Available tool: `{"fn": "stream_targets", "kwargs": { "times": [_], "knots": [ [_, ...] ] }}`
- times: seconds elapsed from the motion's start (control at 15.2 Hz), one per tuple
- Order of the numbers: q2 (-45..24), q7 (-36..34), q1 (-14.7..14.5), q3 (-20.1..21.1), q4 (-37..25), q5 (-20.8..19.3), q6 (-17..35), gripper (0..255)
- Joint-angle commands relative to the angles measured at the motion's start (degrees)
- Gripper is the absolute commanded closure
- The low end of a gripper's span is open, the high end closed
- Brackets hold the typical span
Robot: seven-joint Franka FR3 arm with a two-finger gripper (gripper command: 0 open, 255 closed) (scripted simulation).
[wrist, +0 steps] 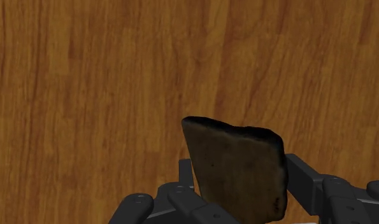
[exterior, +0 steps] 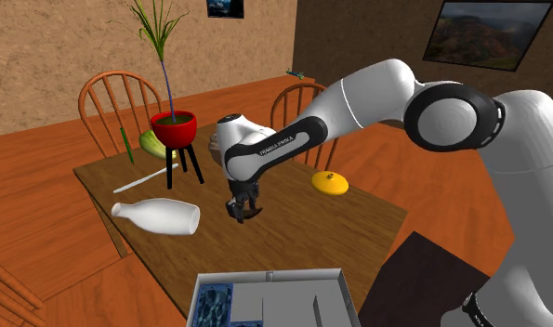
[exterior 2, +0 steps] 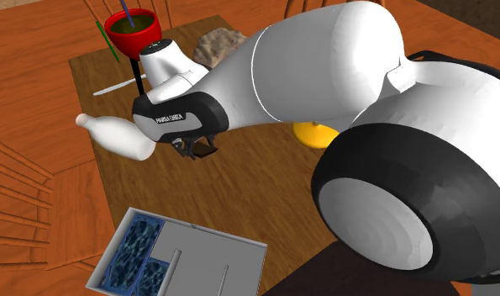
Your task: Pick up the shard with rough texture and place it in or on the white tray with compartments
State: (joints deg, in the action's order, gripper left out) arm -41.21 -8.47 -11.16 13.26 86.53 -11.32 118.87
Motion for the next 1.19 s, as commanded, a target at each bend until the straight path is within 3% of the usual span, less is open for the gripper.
{"fn": "stream_targets", "kwargs": {
  "times": [0.0,1.12],
  "knots": [
    [0.8,0.2,0.1,0.1,-0.2,0.2,-1.0,255],
    [6.9,1.2,0.6,1.1,-3.7,1.7,-10.4,255]
  ]
}}
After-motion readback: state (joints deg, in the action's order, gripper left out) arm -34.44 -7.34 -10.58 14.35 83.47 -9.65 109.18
